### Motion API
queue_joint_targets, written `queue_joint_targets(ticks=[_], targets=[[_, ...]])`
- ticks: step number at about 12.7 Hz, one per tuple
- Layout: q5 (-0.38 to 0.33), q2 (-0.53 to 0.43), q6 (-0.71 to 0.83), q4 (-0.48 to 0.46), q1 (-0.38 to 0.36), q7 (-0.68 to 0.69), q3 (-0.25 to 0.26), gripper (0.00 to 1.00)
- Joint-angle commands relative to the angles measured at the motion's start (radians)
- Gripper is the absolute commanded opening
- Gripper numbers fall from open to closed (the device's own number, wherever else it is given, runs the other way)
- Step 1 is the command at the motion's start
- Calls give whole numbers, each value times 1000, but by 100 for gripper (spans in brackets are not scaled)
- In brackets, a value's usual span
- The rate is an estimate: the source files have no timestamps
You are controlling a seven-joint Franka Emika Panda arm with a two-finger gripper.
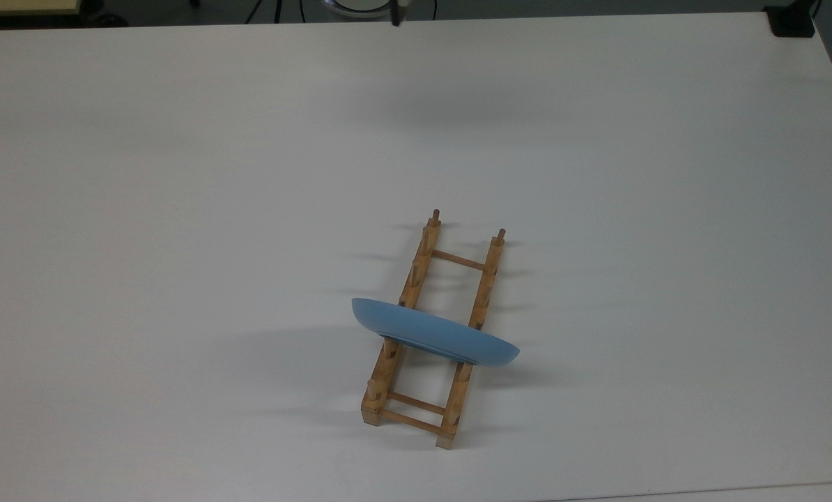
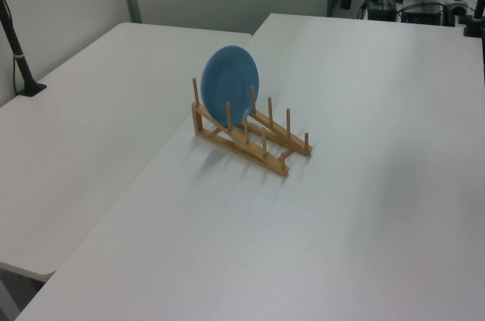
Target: Place plate in plate rack
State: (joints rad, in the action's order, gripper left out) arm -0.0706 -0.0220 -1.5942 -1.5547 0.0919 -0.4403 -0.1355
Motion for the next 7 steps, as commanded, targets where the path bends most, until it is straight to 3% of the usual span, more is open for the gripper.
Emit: queue_joint_targets(ticks=[1,3,7], targets=[[-26,-30,-104,-64,19,297,33,100],[-26,-26,-107,-62,28,414,45,100],[-26,-23,-107,-54,26,437,60,100]])
